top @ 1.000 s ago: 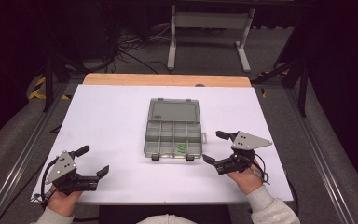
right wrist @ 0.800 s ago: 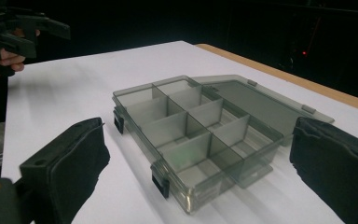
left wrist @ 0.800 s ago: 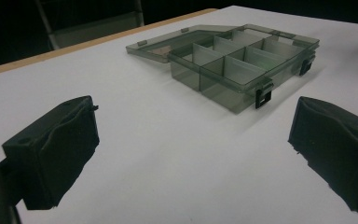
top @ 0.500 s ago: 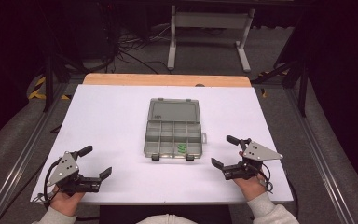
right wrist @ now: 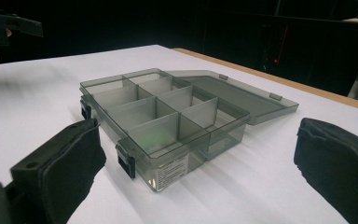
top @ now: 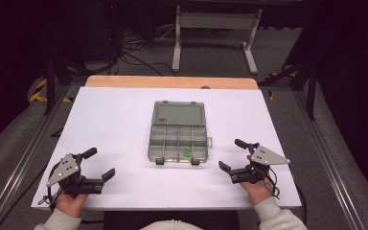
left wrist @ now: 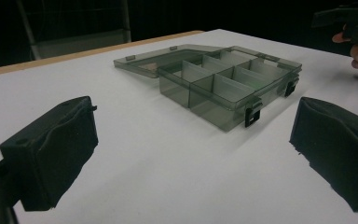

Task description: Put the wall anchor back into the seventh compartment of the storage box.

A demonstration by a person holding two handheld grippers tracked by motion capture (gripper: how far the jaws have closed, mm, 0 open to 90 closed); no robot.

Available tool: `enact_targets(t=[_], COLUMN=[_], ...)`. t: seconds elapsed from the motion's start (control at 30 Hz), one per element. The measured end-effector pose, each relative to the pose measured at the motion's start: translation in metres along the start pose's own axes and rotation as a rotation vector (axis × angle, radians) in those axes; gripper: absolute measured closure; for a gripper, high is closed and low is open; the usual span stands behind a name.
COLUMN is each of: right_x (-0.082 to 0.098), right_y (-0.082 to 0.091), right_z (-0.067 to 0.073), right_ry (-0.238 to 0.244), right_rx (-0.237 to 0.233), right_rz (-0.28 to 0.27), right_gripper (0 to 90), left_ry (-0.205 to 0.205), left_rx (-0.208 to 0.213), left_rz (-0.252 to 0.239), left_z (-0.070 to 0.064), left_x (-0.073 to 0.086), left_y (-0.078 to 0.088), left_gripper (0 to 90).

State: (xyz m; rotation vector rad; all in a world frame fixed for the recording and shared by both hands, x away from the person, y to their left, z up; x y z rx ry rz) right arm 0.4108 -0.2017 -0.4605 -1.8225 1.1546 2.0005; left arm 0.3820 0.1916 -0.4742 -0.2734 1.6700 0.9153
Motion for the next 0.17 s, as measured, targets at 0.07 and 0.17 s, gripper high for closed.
enact_targets(t=[0.07,0.17], right_x=[-0.0004,-0.0011], right_y=[0.0011,0.0021], right_z=[-0.0002,-0.0018], right_ry=[0.003,-0.001], right_rx=[0.000,0.001], right_rz=[-0.004,-0.013], right_gripper=[1.4,1.2], left_ry=[0.009,0.026], left_rx=[0.019,0.021], left_rz=[-0.003,-0.024], left_z=[0.0010,0.0024], left_x=[-0.0001,-0.0012], left_y=[0.0004,0.0000], left_gripper=[1.3,1.3])
Point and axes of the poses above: each handheld gripper's, and its own axes: y roughly backward along the jaws, x roughly out of its underside, z roughly to its left, the point moved 10 cm from there along -y, roughly forward along the jaws, and after that the axes turned 12 degrees about z, right-handed, at the moved point
